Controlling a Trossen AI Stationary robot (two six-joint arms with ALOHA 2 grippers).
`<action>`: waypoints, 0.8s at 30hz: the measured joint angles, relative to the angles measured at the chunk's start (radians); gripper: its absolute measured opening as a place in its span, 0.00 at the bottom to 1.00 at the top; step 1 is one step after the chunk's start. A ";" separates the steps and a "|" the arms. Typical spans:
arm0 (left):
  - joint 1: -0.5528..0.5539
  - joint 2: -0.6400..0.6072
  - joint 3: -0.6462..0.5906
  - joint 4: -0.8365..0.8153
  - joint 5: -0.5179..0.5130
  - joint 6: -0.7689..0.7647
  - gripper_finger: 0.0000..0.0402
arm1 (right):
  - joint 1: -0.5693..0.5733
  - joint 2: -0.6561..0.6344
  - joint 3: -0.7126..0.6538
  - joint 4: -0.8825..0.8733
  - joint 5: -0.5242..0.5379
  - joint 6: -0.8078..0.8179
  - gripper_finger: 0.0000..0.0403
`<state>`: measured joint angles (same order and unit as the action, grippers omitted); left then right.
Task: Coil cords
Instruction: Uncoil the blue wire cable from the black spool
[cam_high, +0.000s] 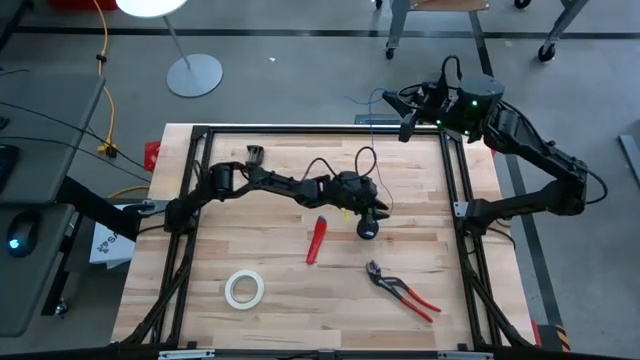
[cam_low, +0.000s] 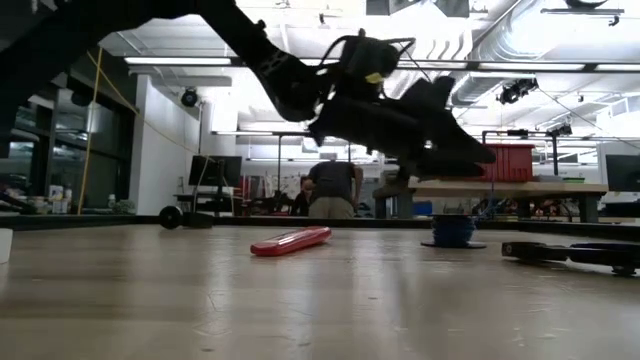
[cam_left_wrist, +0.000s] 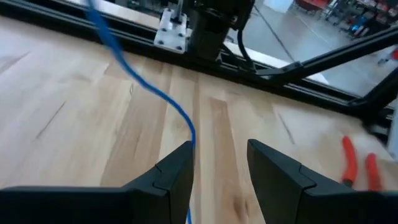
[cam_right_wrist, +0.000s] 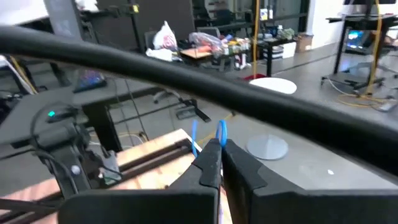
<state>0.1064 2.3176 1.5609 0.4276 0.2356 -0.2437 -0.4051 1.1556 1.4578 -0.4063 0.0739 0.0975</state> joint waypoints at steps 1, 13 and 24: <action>-0.003 0.008 0.016 -0.018 -0.012 0.016 0.36 | 0.000 0.005 0.000 0.008 -0.007 0.000 0.00; -0.010 0.033 0.080 -0.114 -0.180 0.126 0.36 | 0.000 0.022 0.000 0.041 -0.025 0.003 0.00; -0.033 0.065 0.080 -0.081 -0.177 0.144 0.36 | 0.000 0.021 0.000 0.078 -0.029 -0.011 0.00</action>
<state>0.0736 2.3829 1.6409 0.3470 0.0583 -0.1001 -0.4049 1.1770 1.4578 -0.3283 0.0444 0.0866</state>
